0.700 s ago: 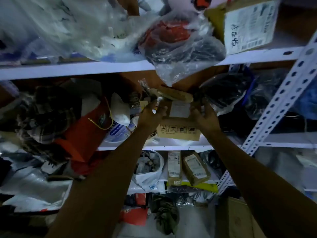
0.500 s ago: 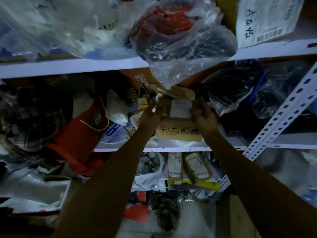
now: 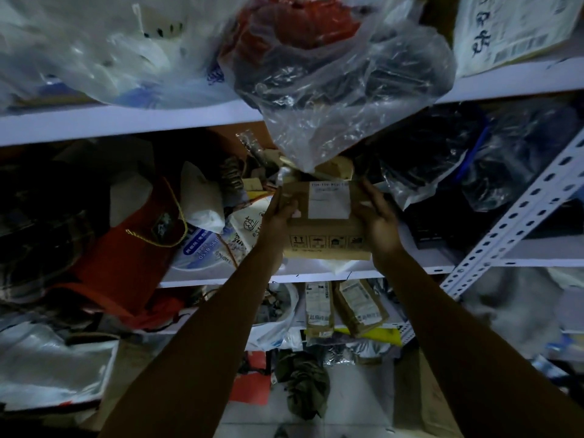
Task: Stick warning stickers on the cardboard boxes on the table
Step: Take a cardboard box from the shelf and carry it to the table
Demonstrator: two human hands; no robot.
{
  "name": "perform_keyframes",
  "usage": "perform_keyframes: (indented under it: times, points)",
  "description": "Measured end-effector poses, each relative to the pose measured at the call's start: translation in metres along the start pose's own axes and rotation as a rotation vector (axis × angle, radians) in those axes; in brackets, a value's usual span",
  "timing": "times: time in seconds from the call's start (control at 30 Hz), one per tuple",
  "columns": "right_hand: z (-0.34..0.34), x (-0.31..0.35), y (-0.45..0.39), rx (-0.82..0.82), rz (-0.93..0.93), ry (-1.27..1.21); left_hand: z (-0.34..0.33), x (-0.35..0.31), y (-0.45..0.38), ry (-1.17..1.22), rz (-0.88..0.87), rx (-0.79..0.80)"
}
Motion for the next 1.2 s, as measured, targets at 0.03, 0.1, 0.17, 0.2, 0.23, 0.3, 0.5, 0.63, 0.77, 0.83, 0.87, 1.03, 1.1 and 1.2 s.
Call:
perform_keyframes:
  times: [0.03,0.1,0.17,0.2,0.23,0.3,0.5,0.63,0.77,0.83,0.87,1.03,1.1,1.2]
  points:
    - [-0.002,0.003,0.001,0.013,-0.001,0.006,-0.002,-0.003,0.001,-0.007,0.009,0.000]
    - [-0.004,0.007,0.002,0.023,-0.014,0.003,-0.005,-0.006,0.005,0.005,0.038,-0.004]
    - [-0.002,0.014,0.005,0.012,-0.006,0.003,-0.008,-0.008,0.010,0.032,0.041,-0.022]
    - [-0.002,0.019,0.007,0.018,0.005,0.010,-0.010,-0.011,0.013,0.046,0.028,-0.032]
    - [-0.002,0.024,0.011,0.028,0.015,0.015,-0.013,-0.014,0.018,0.058,0.012,-0.032]
    - [-0.003,0.032,0.020,0.044,0.045,0.009,-0.018,-0.020,0.026,0.091,-0.018,-0.002]
    - [0.008,0.047,0.054,-0.013,0.111,0.017,-0.033,-0.034,0.045,0.002,-0.025,0.042]
    - [0.014,0.046,0.085,-0.122,0.123,0.025,-0.047,-0.036,0.050,-0.094,0.009,0.149]
    - [0.018,0.041,0.122,-0.263,0.133,0.023,-0.061,-0.029,0.062,-0.140,0.032,0.288]
    - [0.019,0.041,0.143,-0.343,0.144,0.037,-0.068,-0.028,0.071,-0.165,0.043,0.359]
    - [0.019,0.041,0.154,-0.382,0.146,0.045,-0.071,-0.028,0.077,-0.164,0.051,0.392]
    - [0.025,0.040,0.212,-0.578,0.137,0.064,-0.098,-0.017,0.103,-0.122,0.110,0.600]
    - [0.028,0.040,0.239,-0.643,0.124,0.072,-0.112,-0.010,0.116,-0.134,0.112,0.680]
    - [0.037,0.038,0.282,-0.747,0.123,0.070,-0.137,0.003,0.138,-0.150,0.121,0.764]
Point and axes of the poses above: each hand's wrist, its own y-axis away from the middle knuckle, its own z-axis out of the back of the hand, x = y × z, the point moved 6 cm from there along -y, towards the middle knuckle, and after that the axes turned 14 degrees about x, right-handed, at the moved point
